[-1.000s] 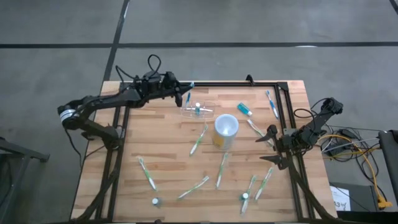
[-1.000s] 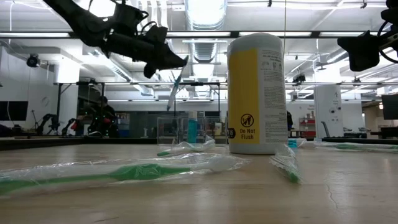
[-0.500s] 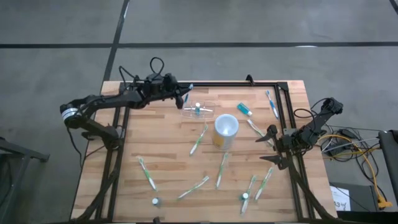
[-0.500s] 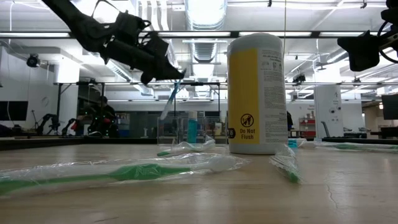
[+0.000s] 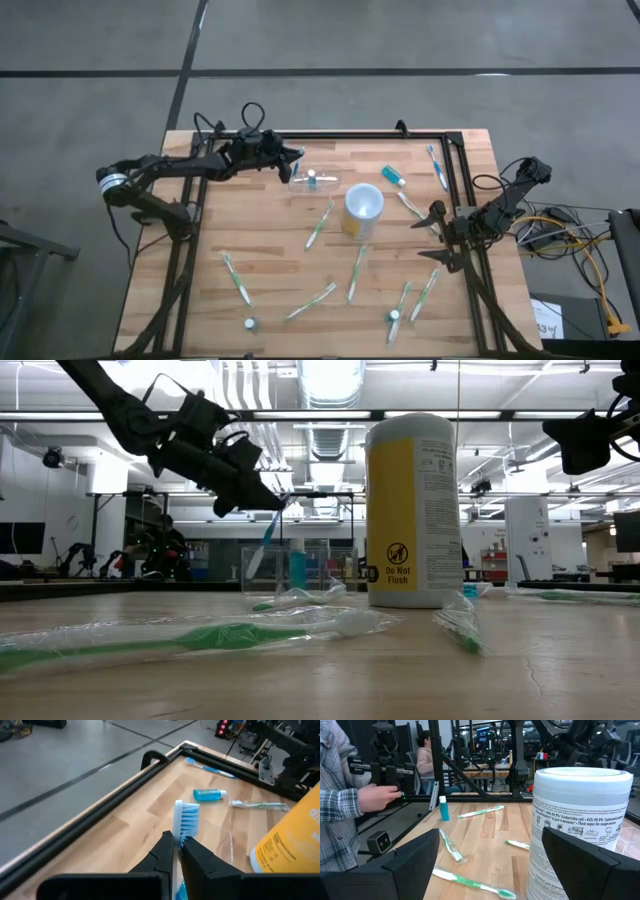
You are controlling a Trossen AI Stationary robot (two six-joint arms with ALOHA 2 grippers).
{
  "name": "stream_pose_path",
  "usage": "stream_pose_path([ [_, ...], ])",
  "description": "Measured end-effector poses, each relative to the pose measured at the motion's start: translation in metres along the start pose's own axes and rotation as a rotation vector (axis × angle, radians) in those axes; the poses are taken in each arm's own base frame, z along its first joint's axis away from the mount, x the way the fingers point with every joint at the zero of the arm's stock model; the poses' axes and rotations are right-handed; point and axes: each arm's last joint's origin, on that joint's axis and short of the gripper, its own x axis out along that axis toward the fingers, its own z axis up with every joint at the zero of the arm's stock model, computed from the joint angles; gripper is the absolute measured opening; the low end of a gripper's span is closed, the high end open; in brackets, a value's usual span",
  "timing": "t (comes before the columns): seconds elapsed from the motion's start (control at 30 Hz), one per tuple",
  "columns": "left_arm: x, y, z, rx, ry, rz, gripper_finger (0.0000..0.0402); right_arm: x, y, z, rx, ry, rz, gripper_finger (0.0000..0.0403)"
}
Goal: Pick & Place toothbrushing station
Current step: Put the blue toothbrush into the left section of the transparent organizer
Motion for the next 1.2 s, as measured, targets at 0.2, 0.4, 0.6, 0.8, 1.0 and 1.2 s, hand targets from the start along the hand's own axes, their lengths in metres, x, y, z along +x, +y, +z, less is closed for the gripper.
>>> stream_pose_path([
  [0.2,-0.0016,0.0003,-0.0047,-0.038,0.014,0.001,0.0023,0.0000,0.0000,-0.0001,-0.001,0.001,0.000,0.0345],
  [0.4,-0.0037,-0.0009,-0.0018,-0.033,0.001,-0.012,0.0029,0.0000,0.0000,0.0000,0.000,0.001,0.000,0.0350],
  [0.6,-0.0038,-0.0015,-0.0017,-0.033,0.002,-0.027,0.0050,0.0000,0.0000,0.0000,0.000,0.001,0.000,0.0346],
  [0.8,-0.0039,-0.0015,-0.0017,-0.033,0.003,-0.028,0.0054,0.0000,0.0000,0.0000,0.000,0.001,0.000,0.0349],
  [1.0,-0.0039,-0.0020,-0.0023,-0.027,0.011,-0.047,0.0065,0.0000,0.0000,-0.0001,0.000,0.001,0.000,0.0347],
  [1.2,-0.0039,-0.0020,-0.0027,-0.027,0.015,-0.049,0.0090,0.0000,0.0000,-0.0001,0.000,0.000,0.000,0.0347],
])
